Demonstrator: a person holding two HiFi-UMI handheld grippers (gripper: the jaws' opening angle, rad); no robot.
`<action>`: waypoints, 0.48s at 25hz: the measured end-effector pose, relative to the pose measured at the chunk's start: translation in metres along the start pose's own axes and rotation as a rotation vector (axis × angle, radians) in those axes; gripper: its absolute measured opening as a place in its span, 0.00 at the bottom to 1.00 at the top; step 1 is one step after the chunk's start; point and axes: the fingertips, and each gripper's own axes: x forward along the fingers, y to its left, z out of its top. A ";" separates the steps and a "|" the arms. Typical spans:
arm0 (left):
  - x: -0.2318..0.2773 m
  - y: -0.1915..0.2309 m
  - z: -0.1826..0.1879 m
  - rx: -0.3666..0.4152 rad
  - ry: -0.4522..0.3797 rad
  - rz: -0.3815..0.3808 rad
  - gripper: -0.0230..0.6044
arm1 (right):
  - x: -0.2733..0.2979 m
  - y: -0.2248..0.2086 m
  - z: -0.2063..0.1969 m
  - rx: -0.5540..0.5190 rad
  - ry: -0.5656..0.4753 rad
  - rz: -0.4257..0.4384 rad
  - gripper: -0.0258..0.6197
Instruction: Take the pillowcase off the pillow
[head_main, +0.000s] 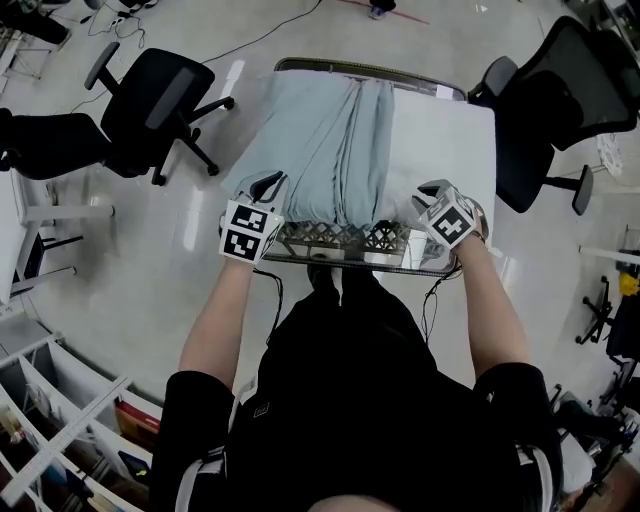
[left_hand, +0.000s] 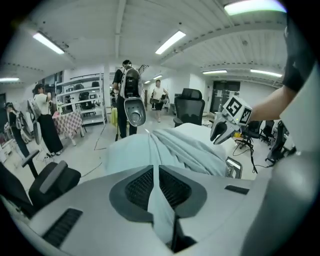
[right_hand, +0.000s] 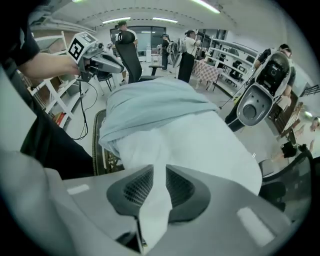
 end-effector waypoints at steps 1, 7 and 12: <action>0.008 0.002 0.015 0.025 -0.008 -0.005 0.08 | -0.004 -0.012 0.005 0.003 -0.016 -0.012 0.18; 0.084 0.016 0.085 0.148 0.028 -0.031 0.21 | -0.002 -0.091 0.045 -0.019 -0.069 -0.040 0.33; 0.165 0.030 0.129 0.152 0.076 -0.059 0.25 | 0.027 -0.152 0.079 -0.061 -0.107 -0.006 0.44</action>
